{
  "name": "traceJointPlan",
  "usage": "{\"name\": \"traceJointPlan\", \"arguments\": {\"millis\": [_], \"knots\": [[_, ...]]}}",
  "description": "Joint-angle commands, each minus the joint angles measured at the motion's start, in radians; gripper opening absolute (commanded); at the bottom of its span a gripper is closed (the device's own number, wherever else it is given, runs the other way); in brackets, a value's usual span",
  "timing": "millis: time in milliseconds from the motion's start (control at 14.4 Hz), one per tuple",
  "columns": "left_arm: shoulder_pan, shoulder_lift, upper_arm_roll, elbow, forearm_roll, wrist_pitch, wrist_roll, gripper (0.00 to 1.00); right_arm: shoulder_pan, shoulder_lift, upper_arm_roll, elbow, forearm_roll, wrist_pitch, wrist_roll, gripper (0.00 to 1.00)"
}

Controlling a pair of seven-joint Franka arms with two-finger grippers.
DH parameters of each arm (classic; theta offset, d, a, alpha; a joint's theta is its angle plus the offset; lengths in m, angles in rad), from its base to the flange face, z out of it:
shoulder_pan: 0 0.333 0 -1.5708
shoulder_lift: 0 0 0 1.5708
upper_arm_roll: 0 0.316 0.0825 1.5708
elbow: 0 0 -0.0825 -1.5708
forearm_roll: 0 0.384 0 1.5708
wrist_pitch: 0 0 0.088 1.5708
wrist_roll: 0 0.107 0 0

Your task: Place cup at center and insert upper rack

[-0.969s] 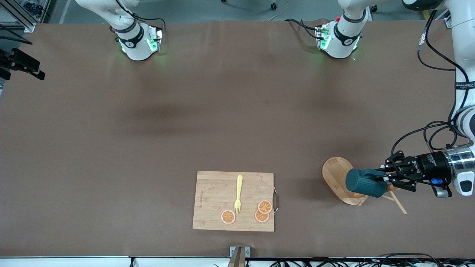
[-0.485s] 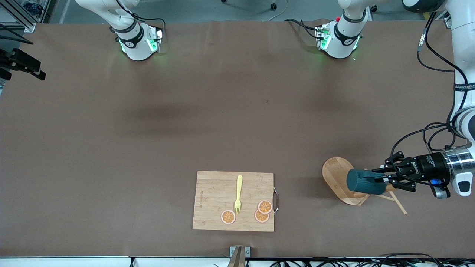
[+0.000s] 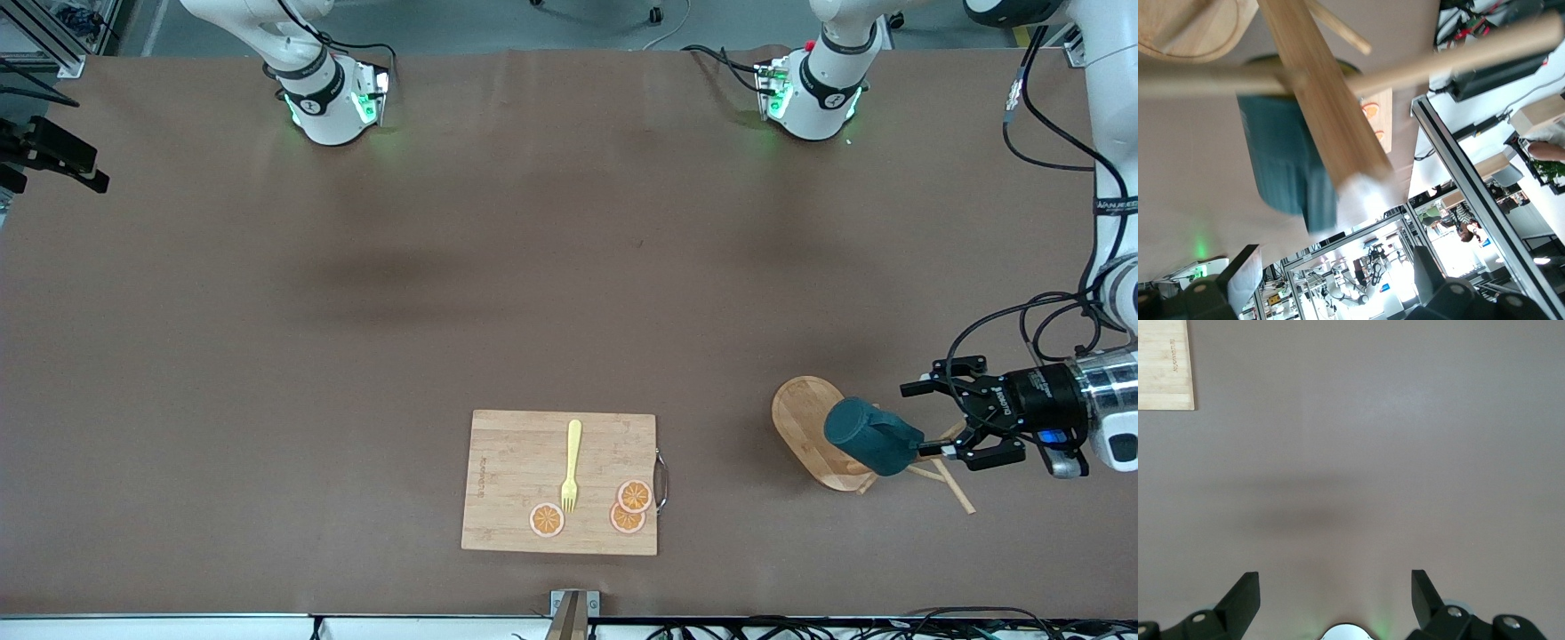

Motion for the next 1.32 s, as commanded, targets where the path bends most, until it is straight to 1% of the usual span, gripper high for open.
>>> {"name": "traceJointPlan", "arguments": {"millis": [0,69,208,415,554,623,762,831,969,1108,1246], "knots": [[0.0,-0.102,-0.008,-0.015,0.161,-0.024,0.009,1.0,0.004,-0.004,-0.005,0.005,0.012,-0.002,0.003,1.0],[-0.005,-0.13,-0.031,-0.016,0.256,-0.024,0.01,1.0,0.002,-0.004,-0.005,0.005,0.012,-0.004,0.003,1.0],[-0.002,-0.194,-0.1,-0.016,0.478,-0.051,0.011,1.0,0.004,-0.004,-0.005,0.005,0.012,-0.002,0.003,1.0],[-0.003,-0.277,-0.168,-0.016,0.702,-0.132,0.029,1.0,0.004,-0.004,-0.005,0.003,0.012,-0.008,0.003,1.0],[0.0,-0.334,-0.218,-0.016,0.874,-0.185,0.102,1.0,0.002,-0.004,-0.005,0.003,0.012,-0.007,0.003,1.0],[0.001,-0.363,-0.234,-0.016,0.93,-0.203,0.148,1.0,0.001,-0.004,-0.005,0.0,0.012,-0.013,0.003,1.0],[0.003,-0.392,-0.237,-0.016,1.005,-0.238,0.232,1.0,-0.001,-0.005,-0.008,-0.014,0.012,-0.007,0.003,1.0],[0.003,-0.401,-0.24,-0.016,1.015,-0.264,0.286,1.0,-0.001,-0.005,-0.008,-0.011,0.012,-0.004,0.003,1.0],[0.009,-0.472,-0.235,-0.016,1.016,-0.295,0.316,1.0,0.004,-0.005,-0.006,-0.012,0.012,-0.004,0.005,1.0],[0.0,-0.506,-0.212,-0.021,1.018,-0.329,0.366,1.0,0.002,-0.005,-0.006,-0.011,0.012,-0.001,0.003,1.0],[-0.029,-0.561,-0.166,-0.06,1.016,-0.332,0.453,1.0,-0.001,-0.007,-0.006,-0.011,0.012,-0.001,0.003,1.0]]}}
